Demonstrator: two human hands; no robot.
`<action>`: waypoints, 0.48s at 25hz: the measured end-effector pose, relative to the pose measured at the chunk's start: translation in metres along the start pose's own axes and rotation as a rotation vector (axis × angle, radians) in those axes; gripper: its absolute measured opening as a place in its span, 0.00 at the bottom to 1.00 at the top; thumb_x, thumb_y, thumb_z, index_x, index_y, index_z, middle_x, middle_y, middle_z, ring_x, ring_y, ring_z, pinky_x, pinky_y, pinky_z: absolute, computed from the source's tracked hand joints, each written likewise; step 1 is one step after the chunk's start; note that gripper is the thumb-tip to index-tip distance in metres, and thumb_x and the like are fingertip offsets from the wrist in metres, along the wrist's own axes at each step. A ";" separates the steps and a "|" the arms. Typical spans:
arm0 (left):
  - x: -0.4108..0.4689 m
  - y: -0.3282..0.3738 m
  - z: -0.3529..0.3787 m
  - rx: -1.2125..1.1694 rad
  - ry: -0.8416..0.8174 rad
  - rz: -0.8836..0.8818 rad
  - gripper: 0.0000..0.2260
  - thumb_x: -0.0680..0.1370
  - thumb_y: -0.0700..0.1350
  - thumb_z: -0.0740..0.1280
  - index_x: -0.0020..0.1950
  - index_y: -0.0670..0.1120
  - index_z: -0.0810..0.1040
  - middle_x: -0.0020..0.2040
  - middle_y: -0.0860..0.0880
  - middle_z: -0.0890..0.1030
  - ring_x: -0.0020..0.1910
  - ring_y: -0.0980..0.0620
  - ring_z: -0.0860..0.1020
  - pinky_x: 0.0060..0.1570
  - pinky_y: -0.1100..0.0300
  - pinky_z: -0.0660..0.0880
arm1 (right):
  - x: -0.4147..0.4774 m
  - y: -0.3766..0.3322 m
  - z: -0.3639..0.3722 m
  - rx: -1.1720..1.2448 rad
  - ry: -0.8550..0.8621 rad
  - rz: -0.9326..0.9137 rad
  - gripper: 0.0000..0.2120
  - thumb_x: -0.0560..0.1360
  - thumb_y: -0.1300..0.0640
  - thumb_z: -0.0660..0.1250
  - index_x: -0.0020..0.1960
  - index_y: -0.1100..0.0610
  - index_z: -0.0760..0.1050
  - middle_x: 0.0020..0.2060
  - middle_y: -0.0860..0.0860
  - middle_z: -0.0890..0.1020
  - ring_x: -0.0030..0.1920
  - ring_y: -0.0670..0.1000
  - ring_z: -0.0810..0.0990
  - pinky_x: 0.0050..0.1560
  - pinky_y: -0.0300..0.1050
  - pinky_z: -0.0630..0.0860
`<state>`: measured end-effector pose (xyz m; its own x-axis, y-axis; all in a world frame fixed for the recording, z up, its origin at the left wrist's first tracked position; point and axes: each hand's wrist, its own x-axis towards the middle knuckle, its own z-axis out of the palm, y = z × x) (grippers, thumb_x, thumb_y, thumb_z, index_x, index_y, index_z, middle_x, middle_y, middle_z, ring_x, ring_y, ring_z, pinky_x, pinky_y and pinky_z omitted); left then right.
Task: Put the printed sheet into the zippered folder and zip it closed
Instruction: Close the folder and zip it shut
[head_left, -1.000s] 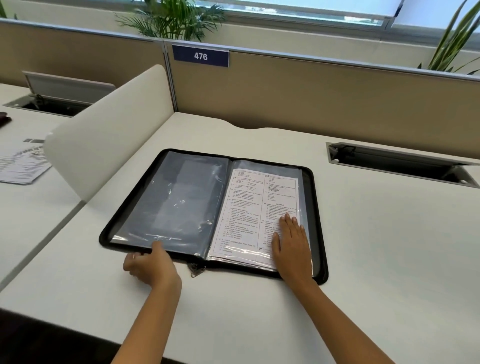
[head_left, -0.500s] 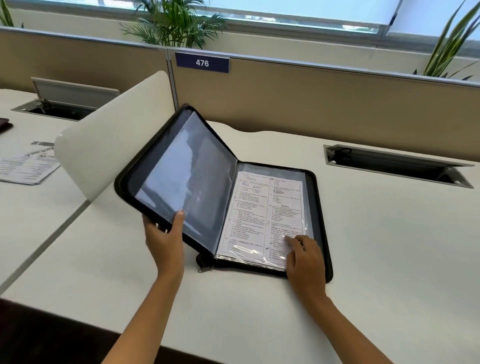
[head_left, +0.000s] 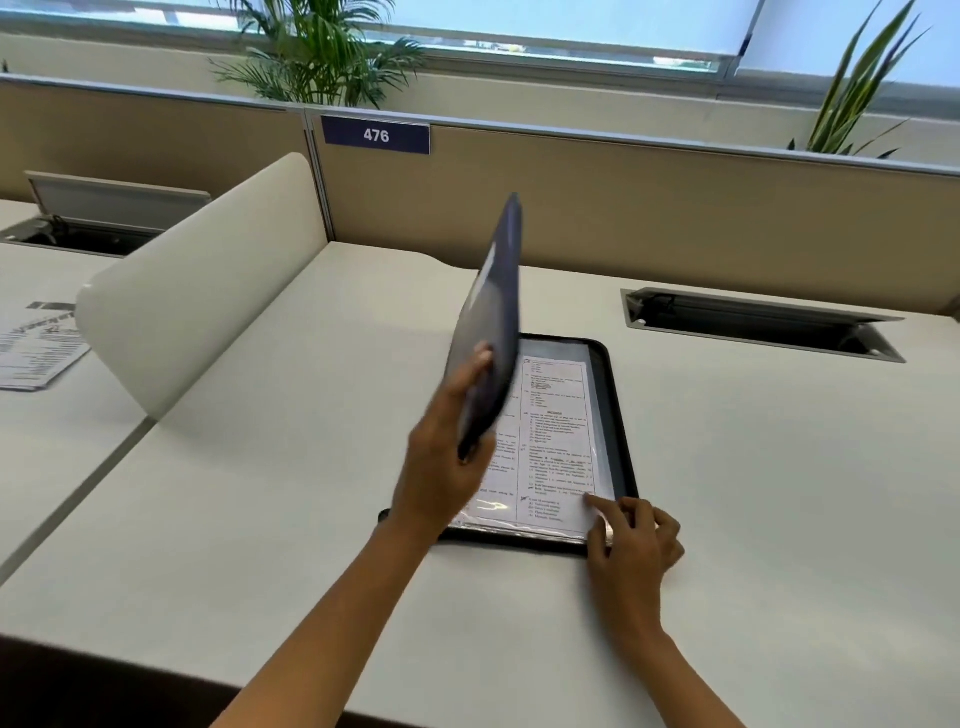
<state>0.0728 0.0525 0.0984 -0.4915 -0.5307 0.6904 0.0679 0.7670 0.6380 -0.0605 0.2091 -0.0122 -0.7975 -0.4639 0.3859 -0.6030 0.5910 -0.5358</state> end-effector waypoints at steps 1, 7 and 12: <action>-0.001 0.002 0.011 0.009 -0.094 0.028 0.28 0.74 0.32 0.64 0.73 0.41 0.62 0.73 0.45 0.67 0.73 0.48 0.65 0.70 0.50 0.66 | 0.000 0.002 -0.002 0.033 0.024 0.073 0.16 0.70 0.68 0.68 0.51 0.50 0.82 0.48 0.50 0.79 0.54 0.56 0.68 0.52 0.51 0.61; -0.026 0.003 0.078 0.279 -0.527 0.065 0.32 0.74 0.38 0.66 0.76 0.47 0.59 0.76 0.50 0.60 0.76 0.44 0.56 0.73 0.39 0.55 | 0.000 0.013 -0.014 0.254 0.137 0.331 0.15 0.74 0.69 0.62 0.53 0.52 0.78 0.46 0.48 0.82 0.54 0.54 0.67 0.52 0.48 0.60; -0.045 -0.014 0.107 0.504 -0.729 0.127 0.34 0.74 0.42 0.69 0.76 0.49 0.56 0.77 0.50 0.59 0.76 0.42 0.57 0.72 0.37 0.54 | 0.002 0.019 -0.021 0.402 0.220 0.449 0.16 0.76 0.71 0.54 0.57 0.57 0.73 0.47 0.52 0.80 0.50 0.49 0.66 0.46 0.41 0.63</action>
<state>0.0013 0.1039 0.0218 -0.9476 -0.2018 0.2478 -0.1457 0.9629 0.2270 -0.0744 0.2334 -0.0055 -0.9820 -0.0570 0.1802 -0.1882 0.3832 -0.9043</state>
